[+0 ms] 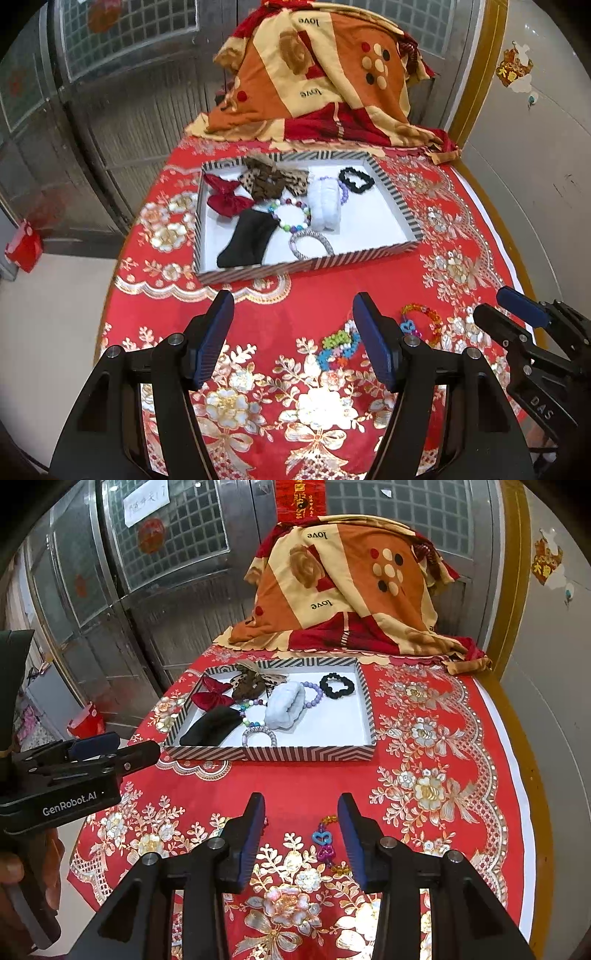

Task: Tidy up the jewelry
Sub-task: 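Lift both tools out of the tray back over the remaining jewelry, then grasp the green-blue beaded bracelet with left tool while right tool grasps amber bead bracelet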

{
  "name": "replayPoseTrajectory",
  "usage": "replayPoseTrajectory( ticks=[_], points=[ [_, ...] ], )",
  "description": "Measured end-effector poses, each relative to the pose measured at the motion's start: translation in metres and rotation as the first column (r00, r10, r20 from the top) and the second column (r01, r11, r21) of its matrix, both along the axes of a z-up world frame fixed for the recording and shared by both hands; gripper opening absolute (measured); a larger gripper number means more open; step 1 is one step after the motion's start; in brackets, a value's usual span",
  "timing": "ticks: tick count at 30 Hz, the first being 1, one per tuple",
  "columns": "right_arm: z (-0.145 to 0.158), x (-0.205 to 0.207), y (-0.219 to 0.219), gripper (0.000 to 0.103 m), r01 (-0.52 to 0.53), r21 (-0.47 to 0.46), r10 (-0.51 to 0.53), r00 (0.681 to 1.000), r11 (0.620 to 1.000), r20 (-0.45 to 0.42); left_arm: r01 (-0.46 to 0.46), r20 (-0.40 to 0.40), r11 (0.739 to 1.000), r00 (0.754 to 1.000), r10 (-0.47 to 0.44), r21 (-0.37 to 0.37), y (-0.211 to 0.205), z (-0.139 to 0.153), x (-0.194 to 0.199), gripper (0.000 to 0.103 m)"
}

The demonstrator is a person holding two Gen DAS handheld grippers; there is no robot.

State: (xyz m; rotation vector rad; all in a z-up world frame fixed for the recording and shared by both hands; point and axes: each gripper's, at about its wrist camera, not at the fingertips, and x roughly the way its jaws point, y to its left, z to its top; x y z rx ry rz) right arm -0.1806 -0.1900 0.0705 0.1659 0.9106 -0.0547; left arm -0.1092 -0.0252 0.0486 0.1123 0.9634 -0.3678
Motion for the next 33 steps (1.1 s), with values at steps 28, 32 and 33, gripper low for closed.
replayPoseTrajectory(
  ticks=[28, 32, 33],
  points=[
    [-0.14, 0.029, -0.065, 0.039, -0.001, 0.016, 0.004, 0.972, 1.0, -0.236, 0.143, -0.283, 0.981, 0.954, -0.102, 0.129, -0.05, -0.13, 0.023, 0.067],
    [-0.141, 0.033, -0.064, 0.038, -0.028, -0.011, 0.025, 0.976, 1.0, -0.216, 0.167, -0.276, 0.973, 0.954, -0.118, 0.159, -0.06, -0.137, 0.025, 0.067],
    [-0.141, 0.033, -0.062, 0.035, -0.04, -0.028, 0.033, 0.977, 0.999, -0.213, 0.164, -0.276, 0.975, 0.954, -0.119, 0.147, -0.061, -0.138, 0.025, 0.066]
  ],
)
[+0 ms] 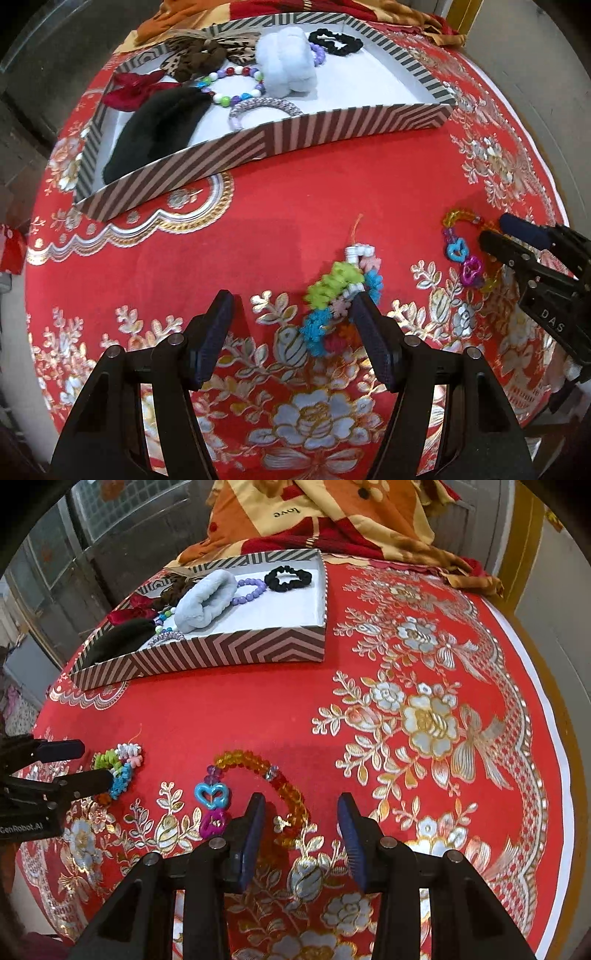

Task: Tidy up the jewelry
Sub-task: 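Grasp the green-blue beaded bracelet with left tool while right tool grasps amber bead bracelet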

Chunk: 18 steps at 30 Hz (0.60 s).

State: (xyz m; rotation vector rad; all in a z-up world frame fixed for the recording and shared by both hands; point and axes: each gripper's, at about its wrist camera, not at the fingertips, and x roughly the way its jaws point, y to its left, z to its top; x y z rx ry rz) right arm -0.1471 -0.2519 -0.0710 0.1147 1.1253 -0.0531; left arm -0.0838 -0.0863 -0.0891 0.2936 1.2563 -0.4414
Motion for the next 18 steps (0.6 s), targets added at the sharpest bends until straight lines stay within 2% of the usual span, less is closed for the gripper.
replayPoseTrajectory(
  ticks=[1, 3, 5, 6, 10, 18],
  points=[
    [-0.001, 0.001, 0.001, 0.028, -0.011, -0.019, 0.011, 1.0, 1.0, 0.003, -0.005, -0.009, 1.0, 1.0, 0.005, -0.012, 0.0, -0.001, 0.001, 0.065],
    [-0.001, 0.002, 0.001, 0.023, -0.034, -0.014, 0.034, 0.999, 0.999, 0.011, -0.006, -0.002, 0.999, 1.0, 0.006, -0.032, -0.001, 0.0, 0.003, 0.053],
    [-0.001, 0.002, -0.001, 0.012, -0.039, -0.011, 0.039, 0.999, 0.999, 0.011, 0.011, 0.015, 1.0, 1.0, -0.01, -0.023, -0.005, 0.0, 0.005, 0.012],
    [0.0, 0.003, -0.003, 0.011, -0.039, -0.001, 0.039, 0.999, 0.999, 0.009, 0.013, 0.012, 1.0, 1.0, -0.013, -0.024, -0.006, 0.0, 0.006, 0.012],
    [0.007, 0.002, -0.009, 0.008, -0.034, 0.045, 0.033, 0.999, 0.998, 0.02, -0.005, -0.041, 0.993, 0.999, 0.001, -0.115, 0.002, 0.007, 0.013, 0.011],
    [0.054, -0.006, -0.004, 0.008, -0.054, 0.079, 0.045, 0.993, 0.995, 0.108, 0.052, 0.026, 0.984, 0.998, -0.048, -0.173, 0.01, 0.055, 0.008, 0.011]
  ],
)
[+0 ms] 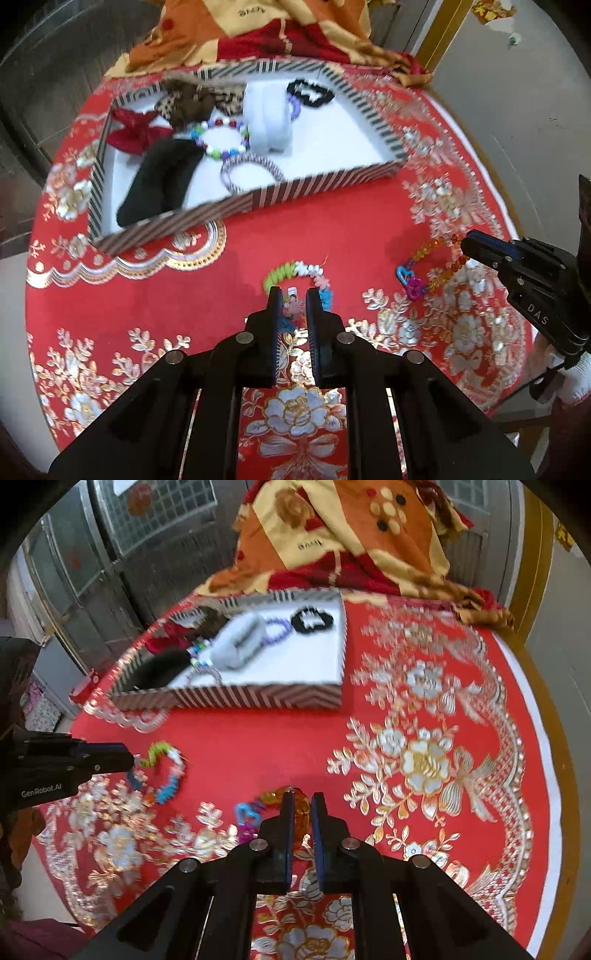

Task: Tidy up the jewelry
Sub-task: 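Grasp the green-blue beaded bracelet with left tool while right tool grasps amber bead bracelet, then carry both bracelets into the tray and open both tools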

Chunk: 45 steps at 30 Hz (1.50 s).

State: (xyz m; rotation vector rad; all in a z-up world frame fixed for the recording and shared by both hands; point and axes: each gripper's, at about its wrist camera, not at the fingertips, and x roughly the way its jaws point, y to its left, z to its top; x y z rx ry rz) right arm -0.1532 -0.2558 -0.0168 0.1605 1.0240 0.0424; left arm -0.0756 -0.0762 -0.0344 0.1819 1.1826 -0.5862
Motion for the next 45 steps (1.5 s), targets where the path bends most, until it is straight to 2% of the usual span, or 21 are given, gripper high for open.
replayPoseTrajectory(
  ticks=[10, 13, 19, 23, 29, 35, 37, 40, 45],
  points=[
    [0.06, 0.004, 0.007, 0.008, -0.002, -0.038, 0.007, 0.993, 0.999, 0.115, 0.004, 0.05, 0.997, 0.999, 0.0, -0.077, 0.016, 0.055, 0.006, 0.011],
    [0.075, 0.009, 0.006, 0.008, 0.004, -0.053, 0.004, 0.99, 0.999, 0.144, 0.007, 0.086, 0.996, 0.996, 0.001, -0.089, 0.016, 0.077, 0.014, 0.011],
    [0.095, 0.024, 0.007, 0.008, -0.003, -0.079, 0.017, 0.984, 0.997, 0.176, 0.004, 0.16, 0.995, 0.987, 0.013, -0.103, 0.013, 0.11, 0.033, 0.011],
    [0.102, 0.038, 0.007, 0.008, -0.013, -0.094, 0.031, 0.982, 0.996, 0.186, -0.004, 0.187, 0.996, 0.982, 0.022, -0.094, 0.003, 0.118, 0.048, 0.011],
    [0.103, 0.069, 0.009, 0.008, -0.048, -0.1, 0.066, 0.982, 0.994, 0.179, -0.016, 0.172, 0.998, 0.985, 0.027, -0.069, -0.019, 0.106, 0.069, 0.011],
    [0.085, 0.104, 0.012, 0.008, -0.076, -0.089, 0.088, 0.986, 0.993, 0.139, -0.018, 0.114, 0.993, 0.993, 0.032, -0.113, -0.049, 0.086, 0.088, 0.011],
    [0.077, 0.113, 0.011, 0.008, -0.08, -0.072, 0.088, 0.988, 0.994, 0.124, -0.027, 0.097, 0.993, 0.995, 0.038, -0.115, -0.058, 0.074, 0.095, 0.011],
    [0.059, 0.13, 0.009, 0.008, -0.092, -0.039, 0.095, 0.992, 0.995, 0.089, -0.065, 0.023, 0.992, 0.997, 0.068, -0.105, -0.063, 0.044, 0.109, 0.011],
    [0.029, 0.154, 0.007, 0.008, -0.119, -0.032, 0.12, 0.992, 0.992, 0.03, -0.12, -0.021, 0.993, 0.993, 0.119, -0.016, -0.056, 0.003, 0.12, 0.011]
  ],
)
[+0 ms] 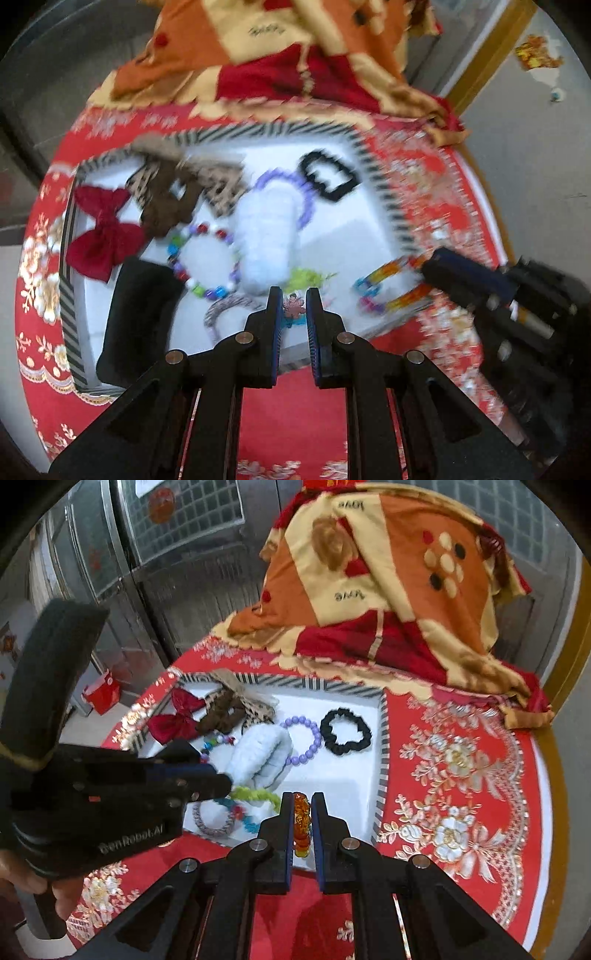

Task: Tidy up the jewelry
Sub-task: 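Carry both bracelets into the tray and open both tools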

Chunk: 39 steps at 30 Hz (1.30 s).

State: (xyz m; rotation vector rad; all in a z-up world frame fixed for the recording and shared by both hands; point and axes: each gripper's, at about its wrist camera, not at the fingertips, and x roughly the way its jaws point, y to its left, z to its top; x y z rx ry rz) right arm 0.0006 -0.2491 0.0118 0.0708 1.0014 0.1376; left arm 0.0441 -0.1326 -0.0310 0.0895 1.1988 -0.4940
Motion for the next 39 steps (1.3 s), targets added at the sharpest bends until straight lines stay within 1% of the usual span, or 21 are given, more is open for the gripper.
replayPoseTrajectory(
  ticks=[3, 9, 14, 17, 20, 22, 24, 26, 27, 28, 29, 30, 33, 39],
  points=[
    [-0.019, 0.016, -0.008, 0.008, 0.009, -0.01, -0.01, 0.999, 1.0, -0.034, -0.022, -0.006, 1.0, 1.0, 0.023, 0.019, 0.007, -0.009, 0.002, 0.011],
    [-0.052, 0.049, -0.025, 0.008, 0.032, 0.001, -0.032, 0.995, 0.999, -0.096, -0.051, 0.007, 0.997, 0.999, 0.051, 0.051, 0.011, -0.015, 0.002, 0.011],
    [-0.067, 0.062, -0.022, 0.008, 0.011, -0.006, -0.012, 0.993, 1.0, -0.117, -0.071, 0.014, 0.995, 0.997, 0.07, 0.07, 0.011, -0.021, 0.005, 0.011],
    [-0.072, 0.066, -0.021, 0.008, 0.018, -0.015, -0.019, 0.992, 1.0, -0.123, -0.092, 0.013, 0.993, 0.996, 0.091, 0.078, 0.013, -0.024, 0.007, 0.011],
    [-0.076, 0.068, -0.022, 0.008, 0.023, -0.004, -0.024, 0.991, 1.0, -0.133, -0.106, 0.02, 0.991, 0.994, 0.105, 0.08, 0.014, -0.025, 0.008, 0.011],
    [-0.079, 0.069, -0.022, 0.008, 0.029, 0.008, -0.028, 0.99, 1.0, -0.141, -0.111, 0.026, 0.99, 0.994, 0.109, 0.09, 0.014, -0.025, 0.008, 0.014],
    [-0.081, 0.069, -0.023, 0.008, 0.038, 0.021, -0.034, 0.989, 0.999, -0.143, -0.113, 0.032, 0.989, 0.993, 0.11, 0.092, 0.015, -0.024, 0.007, 0.021],
    [-0.081, 0.068, -0.023, 0.01, 0.042, 0.033, -0.038, 0.99, 0.999, -0.137, -0.124, 0.027, 0.989, 0.992, 0.122, 0.081, 0.017, -0.023, 0.007, 0.039],
    [-0.079, 0.066, -0.023, 0.012, 0.045, 0.038, -0.04, 0.99, 0.998, -0.133, -0.129, 0.028, 0.989, 0.991, 0.127, 0.078, 0.018, -0.022, 0.006, 0.043],
    [-0.077, 0.065, -0.023, 0.02, 0.048, 0.044, -0.042, 0.991, 0.998, -0.127, -0.135, 0.033, 0.988, 0.991, 0.133, 0.073, 0.02, -0.02, 0.004, 0.049],
    [-0.074, 0.063, -0.023, 0.03, 0.051, 0.053, -0.044, 0.992, 0.997, -0.118, -0.142, 0.039, 0.987, 0.99, 0.139, 0.072, 0.022, -0.018, 0.002, 0.053],
    [-0.07, 0.06, -0.023, 0.033, 0.053, 0.065, -0.046, 0.993, 0.996, -0.108, -0.146, 0.041, 0.987, 0.989, 0.143, 0.071, 0.023, -0.017, 0.001, 0.054],
    [-0.052, 0.046, -0.021, 0.033, 0.06, 0.075, -0.055, 0.996, 0.995, -0.068, -0.164, 0.048, 0.984, 0.986, 0.161, 0.063, 0.03, -0.01, -0.004, 0.054],
    [-0.013, 0.009, -0.013, 0.033, 0.089, 0.07, -0.091, 0.996, 0.994, 0.024, -0.188, 0.113, 0.98, 0.977, 0.179, 0.067, 0.046, 0.009, -0.021, 0.054]
  ],
)
